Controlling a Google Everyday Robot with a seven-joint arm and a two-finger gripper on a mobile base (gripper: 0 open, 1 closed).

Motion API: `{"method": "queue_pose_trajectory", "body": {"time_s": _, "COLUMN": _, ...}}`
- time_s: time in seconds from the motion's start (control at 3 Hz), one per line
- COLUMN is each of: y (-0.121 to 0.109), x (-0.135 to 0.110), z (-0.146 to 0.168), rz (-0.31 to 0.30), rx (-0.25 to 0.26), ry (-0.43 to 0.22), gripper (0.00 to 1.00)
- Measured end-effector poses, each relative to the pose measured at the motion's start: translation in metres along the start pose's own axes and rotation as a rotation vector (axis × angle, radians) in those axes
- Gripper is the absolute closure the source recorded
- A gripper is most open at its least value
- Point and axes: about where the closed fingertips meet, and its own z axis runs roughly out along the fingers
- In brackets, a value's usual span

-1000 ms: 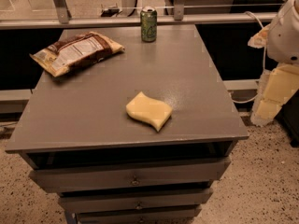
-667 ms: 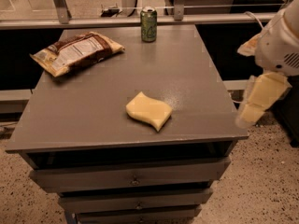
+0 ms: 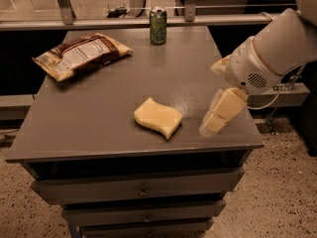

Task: Move sponge near brown chip bag

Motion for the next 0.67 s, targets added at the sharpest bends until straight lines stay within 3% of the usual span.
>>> {"method": "queue_pose_trajectory", "body": {"time_s": 0.33, "y": 0.007, "x": -0.022, "z": 0.051, "rz": 0.015, "rx": -0.050, "ry": -0.123, "gripper": 0.00}}
{"method": "queue_pose_trajectory", "body": {"time_s": 0.67, "y": 0.008, "x": -0.030, "z": 0.075, "rz": 0.023, "rx": -0.065, "ry": -0.173, "gripper": 0.00}}
